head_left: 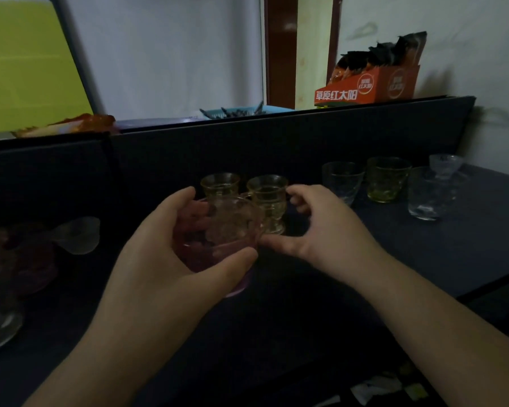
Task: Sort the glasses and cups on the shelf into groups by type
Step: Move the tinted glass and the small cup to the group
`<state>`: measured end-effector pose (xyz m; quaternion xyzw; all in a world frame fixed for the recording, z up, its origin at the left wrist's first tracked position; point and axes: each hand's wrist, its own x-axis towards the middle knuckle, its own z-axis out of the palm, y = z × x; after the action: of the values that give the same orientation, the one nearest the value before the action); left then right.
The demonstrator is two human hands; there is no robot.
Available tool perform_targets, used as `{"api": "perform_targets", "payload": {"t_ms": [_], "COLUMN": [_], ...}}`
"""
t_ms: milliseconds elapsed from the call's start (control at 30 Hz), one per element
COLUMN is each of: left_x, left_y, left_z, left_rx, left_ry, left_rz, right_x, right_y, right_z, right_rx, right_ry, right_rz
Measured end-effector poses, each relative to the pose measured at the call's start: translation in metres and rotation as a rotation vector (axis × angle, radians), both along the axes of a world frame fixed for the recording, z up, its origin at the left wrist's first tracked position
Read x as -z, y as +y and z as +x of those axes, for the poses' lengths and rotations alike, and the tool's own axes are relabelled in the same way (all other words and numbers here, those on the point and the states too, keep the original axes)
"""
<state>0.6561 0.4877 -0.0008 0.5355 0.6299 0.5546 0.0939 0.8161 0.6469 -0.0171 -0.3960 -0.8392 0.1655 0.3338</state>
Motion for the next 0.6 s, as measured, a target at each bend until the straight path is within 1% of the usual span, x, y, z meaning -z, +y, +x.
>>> {"api": "perform_targets", "payload": {"t_ms": [233,367,467,600], "left_x": [-0.001,0.002,0.010,0.018], "left_y": [0.082,0.138,0.179,0.217], "left_z": [0.088,0.140,0.167,0.196], "left_rx": [0.018,0.045,0.025,-0.043], "left_ry": [0.093,0.087,0.116,0.115], "left_rz": [-0.103,-0.179,-0.222,-0.261], "right_x": [0.003,0.004,0.006,0.012], "right_y": [0.039,0.060,0.080,0.103], "right_z": [0.136,0.207,0.248,0.283], "right_rx": [-0.001,-0.031,-0.050,-0.066], "right_ry": [-0.050,-0.036,-0.040,-0.014], "right_rz": [-0.014,-0.027,-0.023,-0.047]}}
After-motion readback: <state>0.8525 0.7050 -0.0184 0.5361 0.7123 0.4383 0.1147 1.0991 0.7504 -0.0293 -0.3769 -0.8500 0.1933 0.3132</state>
